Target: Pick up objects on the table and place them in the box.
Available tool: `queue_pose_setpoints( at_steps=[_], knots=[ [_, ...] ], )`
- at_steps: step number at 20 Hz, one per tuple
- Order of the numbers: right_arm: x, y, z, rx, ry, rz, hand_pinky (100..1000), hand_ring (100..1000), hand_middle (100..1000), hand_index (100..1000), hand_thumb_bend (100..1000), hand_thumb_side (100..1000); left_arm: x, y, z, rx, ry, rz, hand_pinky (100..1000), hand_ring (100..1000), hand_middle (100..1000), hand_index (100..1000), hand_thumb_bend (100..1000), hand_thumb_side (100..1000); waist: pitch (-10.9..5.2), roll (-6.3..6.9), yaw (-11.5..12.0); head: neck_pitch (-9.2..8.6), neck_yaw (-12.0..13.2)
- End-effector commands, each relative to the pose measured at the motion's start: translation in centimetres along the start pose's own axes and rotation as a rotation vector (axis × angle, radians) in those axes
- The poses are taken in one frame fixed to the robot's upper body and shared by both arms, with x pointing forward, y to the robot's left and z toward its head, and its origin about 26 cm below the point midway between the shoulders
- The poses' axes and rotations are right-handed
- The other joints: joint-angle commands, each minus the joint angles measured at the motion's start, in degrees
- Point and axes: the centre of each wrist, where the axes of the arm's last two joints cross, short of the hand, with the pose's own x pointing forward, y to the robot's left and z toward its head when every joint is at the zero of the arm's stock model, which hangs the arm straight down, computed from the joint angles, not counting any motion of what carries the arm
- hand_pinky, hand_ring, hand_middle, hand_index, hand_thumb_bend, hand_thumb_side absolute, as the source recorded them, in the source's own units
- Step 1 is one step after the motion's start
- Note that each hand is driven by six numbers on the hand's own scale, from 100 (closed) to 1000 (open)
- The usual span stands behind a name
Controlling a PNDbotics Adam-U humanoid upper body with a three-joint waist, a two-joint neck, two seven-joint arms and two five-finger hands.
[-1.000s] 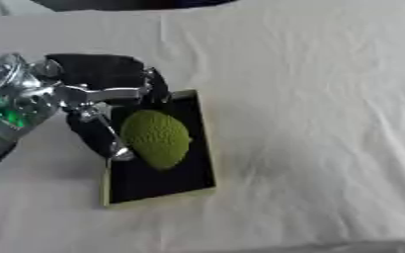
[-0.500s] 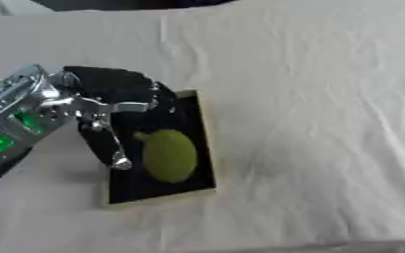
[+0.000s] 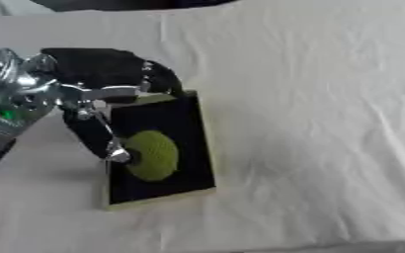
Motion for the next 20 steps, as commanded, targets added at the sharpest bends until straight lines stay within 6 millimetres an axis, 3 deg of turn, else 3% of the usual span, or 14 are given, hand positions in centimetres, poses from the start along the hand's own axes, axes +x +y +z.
queue_pose_setpoints(
  at_steps=[1, 5, 13, 20],
  knots=[
    [0.7, -0.2, -0.3, 0.011, -0.016, 0.019, 868, 699, 615, 819, 100, 640, -0.5, 2.2, 1.9, 0.118, 0.039, -0.019, 737, 774, 775, 859, 446, 100, -1.28, -0.28, 0.21, -0.64, -0.4],
    [0.8, -0.3, -0.2, 0.004, -0.016, 0.023, 867, 699, 615, 819, 100, 638, -1.6, 4.1, 3.4, 0.273, 0.071, 0.016, 700, 738, 738, 831, 352, 100, -1.39, -0.46, 0.68, -0.66, -0.91],
    [1.1, -0.6, -0.2, -0.006, -0.034, 0.043, 864, 698, 615, 818, 100, 631, -3.6, 5.9, 6.1, 0.57, 0.191, 0.146, 638, 664, 662, 781, 275, 100, -1.52, -1.28, 1.72, -0.85, -1.96],
    [1.4, -0.9, -0.5, -0.013, -0.072, 0.066, 860, 699, 618, 818, 100, 612, -5.3, 6.2, 7.9, 0.818, 0.157, 0.282, 660, 688, 687, 815, 363, 213, -1.48, -2.2, 2.57, -1.0, -2.51]
  ],
)
